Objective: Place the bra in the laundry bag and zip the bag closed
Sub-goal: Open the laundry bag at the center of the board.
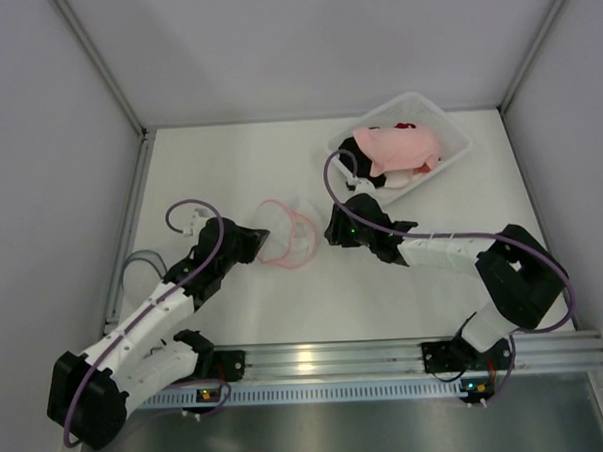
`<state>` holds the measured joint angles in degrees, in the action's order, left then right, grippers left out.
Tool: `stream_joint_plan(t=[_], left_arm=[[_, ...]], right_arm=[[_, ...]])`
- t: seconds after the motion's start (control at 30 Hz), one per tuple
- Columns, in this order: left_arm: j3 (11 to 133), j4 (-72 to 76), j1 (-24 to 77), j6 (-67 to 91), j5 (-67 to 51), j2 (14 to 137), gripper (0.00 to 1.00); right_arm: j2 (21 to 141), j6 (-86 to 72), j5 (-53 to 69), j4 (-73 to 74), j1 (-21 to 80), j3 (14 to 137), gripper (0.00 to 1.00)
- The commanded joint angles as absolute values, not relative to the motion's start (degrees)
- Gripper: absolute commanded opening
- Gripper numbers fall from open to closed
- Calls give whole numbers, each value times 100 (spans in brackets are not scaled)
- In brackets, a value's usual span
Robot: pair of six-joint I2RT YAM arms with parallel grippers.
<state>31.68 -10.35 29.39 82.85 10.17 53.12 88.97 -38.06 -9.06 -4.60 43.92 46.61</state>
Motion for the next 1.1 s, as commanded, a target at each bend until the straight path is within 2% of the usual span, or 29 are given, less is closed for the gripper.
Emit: stream_joint_plan(t=[0.0, 0.27, 0.47, 0.57, 0.6, 0.63, 0.87, 1.0, 1.03, 1.07], left_arm=[[3155, -870, 2874, 8534, 967, 5247, 0], [3155, -870, 2813, 8438, 976, 5098, 0], [3120, -958, 2778, 8420, 975, 4957, 0], [3111, -967, 2769, 8411, 984, 4861, 0], [3111, -1010, 2769, 8402, 993, 4817, 0], [3129, -1037, 2751, 8411, 993, 4790, 0], [3181, -1125, 2663, 8771, 668, 4465, 0], [3208, -1134, 2654, 9043, 606, 4290, 0], [3173, -1151, 2637, 9183, 615, 4246, 4], [3147, -1186, 2628, 9237, 650, 4193, 28]], right_arm=[[8938, -3762, -765, -764, 4614, 4913, 44], [9483, -3683, -747, -835, 4887, 5238, 43], [9808, -3656, -826, -809, 4896, 5519, 34], [9949, -3630, -958, -730, 4904, 5677, 20], [9967, -3630, -1010, -642, 4904, 5739, 4], [9975, -3630, -1080, -563, 4913, 5765, 0], [9265, -3419, -1994, 359, 4896, 5503, 0], [8405, -3340, -1934, 747, 4843, 4950, 0], [8289, -3340, -1890, 843, 4799, 4870, 0], [8192, -3375, -1881, 1044, 4790, 4791, 0]])
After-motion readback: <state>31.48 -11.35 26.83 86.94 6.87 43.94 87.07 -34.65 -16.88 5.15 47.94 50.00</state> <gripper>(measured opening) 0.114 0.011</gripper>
